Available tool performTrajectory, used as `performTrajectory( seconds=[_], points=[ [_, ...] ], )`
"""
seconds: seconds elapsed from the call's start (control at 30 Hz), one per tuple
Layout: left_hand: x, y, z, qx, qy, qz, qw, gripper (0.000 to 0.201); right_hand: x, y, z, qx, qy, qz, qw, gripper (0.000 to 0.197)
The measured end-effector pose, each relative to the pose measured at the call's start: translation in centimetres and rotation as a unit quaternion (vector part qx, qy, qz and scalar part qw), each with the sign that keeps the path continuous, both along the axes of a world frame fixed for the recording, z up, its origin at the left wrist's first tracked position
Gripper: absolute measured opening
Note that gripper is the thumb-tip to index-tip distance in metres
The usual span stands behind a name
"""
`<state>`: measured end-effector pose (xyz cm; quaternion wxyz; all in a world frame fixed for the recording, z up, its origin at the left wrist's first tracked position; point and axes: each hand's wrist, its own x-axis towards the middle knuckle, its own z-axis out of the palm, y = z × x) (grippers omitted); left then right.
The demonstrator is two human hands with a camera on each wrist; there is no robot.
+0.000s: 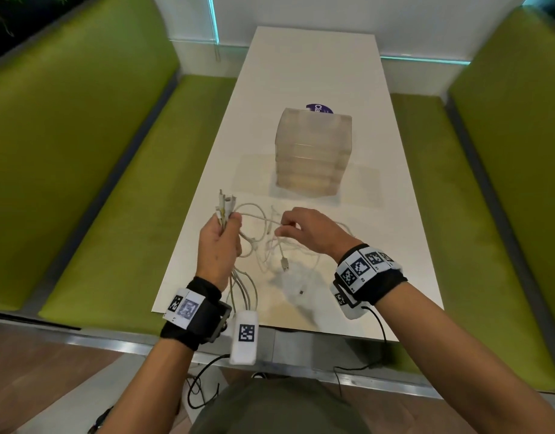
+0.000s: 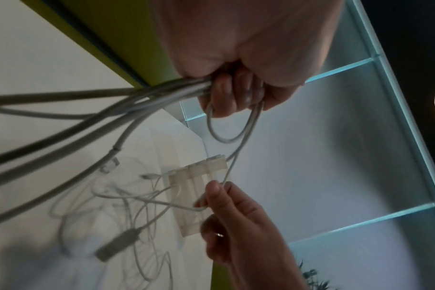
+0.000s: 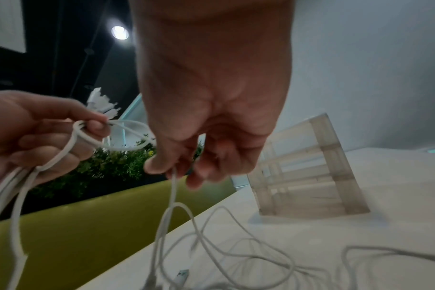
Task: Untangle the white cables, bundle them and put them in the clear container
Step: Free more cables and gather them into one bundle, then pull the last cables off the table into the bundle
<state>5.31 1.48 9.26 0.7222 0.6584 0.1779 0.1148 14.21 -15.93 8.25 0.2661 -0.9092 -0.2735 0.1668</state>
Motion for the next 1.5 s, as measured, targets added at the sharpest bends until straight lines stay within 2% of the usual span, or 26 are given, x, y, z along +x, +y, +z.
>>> performTrajectory(
  seconds=[0.1,0.2,0.33,0.4,0.47,0.6,0.67,0.77,0.9,1.0,1.17,1.27,1.33,1.5],
  points=[
    [-0.2,0.2,0.4,-0.037,-0.015,0.015,0.999,0.030,-0.1,0.1,-0.4,0.019,0.042,0.028,0.999,0.022],
    [-0.3,0.3,1.1,-0.043,-0.038,0.025,0.998,0.032,0.4,0.0,-0.6,-0.020,0.050,0.014,0.998,0.012],
    [-0.5,0.4,1.8,-0.047,-0.054,0.035,0.997,0.033,2.3,0.4,-0.1,-0.052,-0.023,-0.025,0.998,0.017],
    [-0.6,0.7,1.9,-0.050,-0.063,0.047,0.996,0.032,3.0,0.6,0.5,-0.047,-0.027,-0.041,0.998,0.021],
    [-0.6,1.1,2.1,-0.060,-0.074,0.072,0.993,0.029,3.4,0.3,0.8,-0.047,-0.011,-0.048,0.998,0.021],
    [-0.6,3.0,2.8,-0.105,-0.096,0.156,0.977,0.025,3.5,-1.4,-0.3,-0.133,0.019,-0.030,0.990,0.019],
    [-0.5,4.0,2.8,-0.108,-0.091,0.173,0.975,0.025,3.3,-2.3,-1.0,-0.072,0.043,-0.057,0.995,0.019],
    [-0.5,4.5,2.3,-0.078,-0.076,0.135,0.985,0.026,2.7,-2.2,-0.8,0.052,0.055,-0.076,0.994,0.020],
    [-0.2,2.8,1.0,0.014,-0.029,0.049,0.998,0.022,1.9,-1.0,0.3,0.104,-0.028,-0.039,0.993,0.024],
    [-0.2,1.1,0.3,0.067,0.006,0.010,0.998,0.021,1.0,0.1,2.0,0.086,-0.071,0.006,0.994,0.026],
    [-0.1,-0.7,0.3,0.028,0.023,-0.029,0.999,0.021,-1.7,1.3,3.6,0.060,-0.124,0.108,0.985,0.021],
    [-0.3,-1.3,0.4,0.029,0.026,-0.051,0.998,0.022,-3.1,1.8,4.3,-0.025,-0.112,0.136,0.984,0.020],
    [-0.4,-1.5,0.5,0.034,0.023,-0.050,0.998,0.021,-3.9,1.9,4.9,-0.043,-0.101,0.139,0.984,0.021],
    [-0.6,-0.4,0.3,0.009,0.022,-0.020,1.000,0.017,-5.0,1.1,6.2,-0.069,0.012,0.068,0.995,0.029]
  ],
)
